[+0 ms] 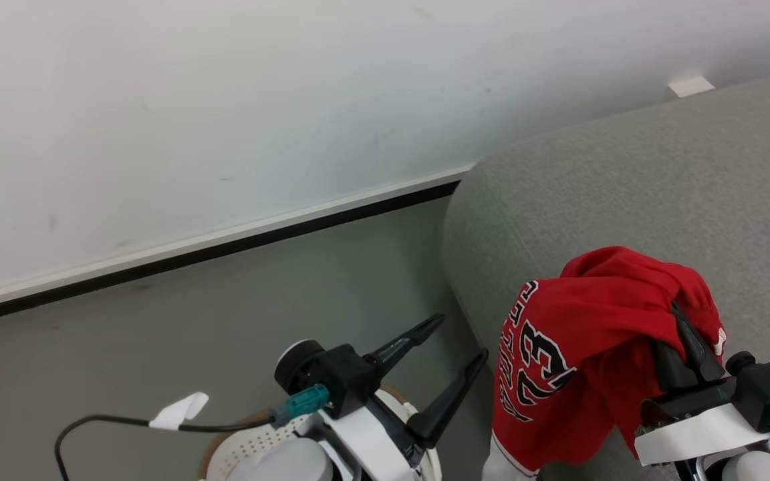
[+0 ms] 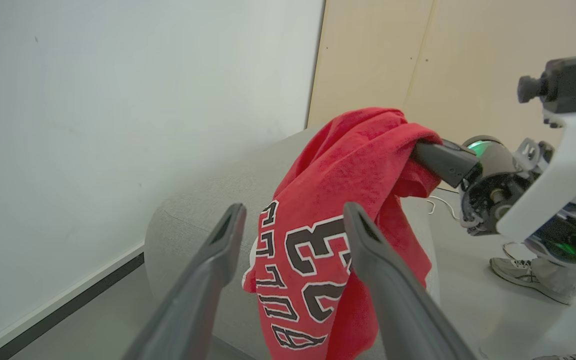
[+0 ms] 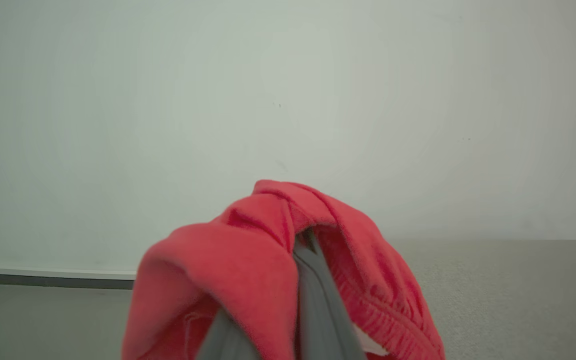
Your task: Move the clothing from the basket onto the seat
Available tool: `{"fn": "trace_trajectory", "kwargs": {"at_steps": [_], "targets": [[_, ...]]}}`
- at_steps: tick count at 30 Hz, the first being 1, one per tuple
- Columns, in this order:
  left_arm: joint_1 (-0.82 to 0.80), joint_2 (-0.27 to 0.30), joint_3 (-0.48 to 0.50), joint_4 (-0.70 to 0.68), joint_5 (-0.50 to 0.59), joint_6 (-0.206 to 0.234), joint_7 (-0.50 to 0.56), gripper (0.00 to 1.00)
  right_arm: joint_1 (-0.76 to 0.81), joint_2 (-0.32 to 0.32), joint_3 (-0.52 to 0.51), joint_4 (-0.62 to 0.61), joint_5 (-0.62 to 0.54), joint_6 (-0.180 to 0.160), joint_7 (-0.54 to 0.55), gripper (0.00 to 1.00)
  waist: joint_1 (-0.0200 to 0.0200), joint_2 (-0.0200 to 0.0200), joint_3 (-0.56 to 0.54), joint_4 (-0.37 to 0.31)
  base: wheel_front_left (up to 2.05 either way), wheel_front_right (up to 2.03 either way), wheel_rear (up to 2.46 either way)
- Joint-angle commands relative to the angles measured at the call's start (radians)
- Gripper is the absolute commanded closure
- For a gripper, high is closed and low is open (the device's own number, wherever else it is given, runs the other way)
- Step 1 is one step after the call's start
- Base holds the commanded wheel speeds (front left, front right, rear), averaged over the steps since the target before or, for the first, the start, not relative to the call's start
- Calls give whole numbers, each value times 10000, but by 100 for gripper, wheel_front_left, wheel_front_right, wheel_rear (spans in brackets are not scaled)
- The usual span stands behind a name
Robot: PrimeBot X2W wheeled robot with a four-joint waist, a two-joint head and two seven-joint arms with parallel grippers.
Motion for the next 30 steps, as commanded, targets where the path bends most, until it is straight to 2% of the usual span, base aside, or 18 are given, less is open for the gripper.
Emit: {"fn": "trace_trajectory", "kwargs": {"at_steps": [1, 8, 16, 23, 30], "targets": [[116, 100, 71, -22, 194, -11, -4, 0, 93, 39, -40, -142, -83, -21, -21, 100, 0, -1, 178, -341, 0, 0, 0], [145, 90, 141, -2, 274, -76, -4, 0, 201, 175, -144, -319, -137, -21, -21, 100, 0, -1, 233, -630, 0, 0, 0], [19, 98, 125, -29, 378, -104, -4, 0, -266, 217, -320, -432, -129, -22, -21, 100, 0, -1, 429, -557, 0, 0, 0], [-427, 507, -93, -233, 482, -95, 0, 0, -2246, -324, -590, 17, 144, -22, 32, 100, 0, -1, 1434, -247, 0, 0, 0], [-970, 1097, -306, -763, 441, -105, 134, 0, -4694, -1126, -1528, -55, 592, -22, 598, 100, 0, -1, 2789, 228, 0, 0, 0]]}}
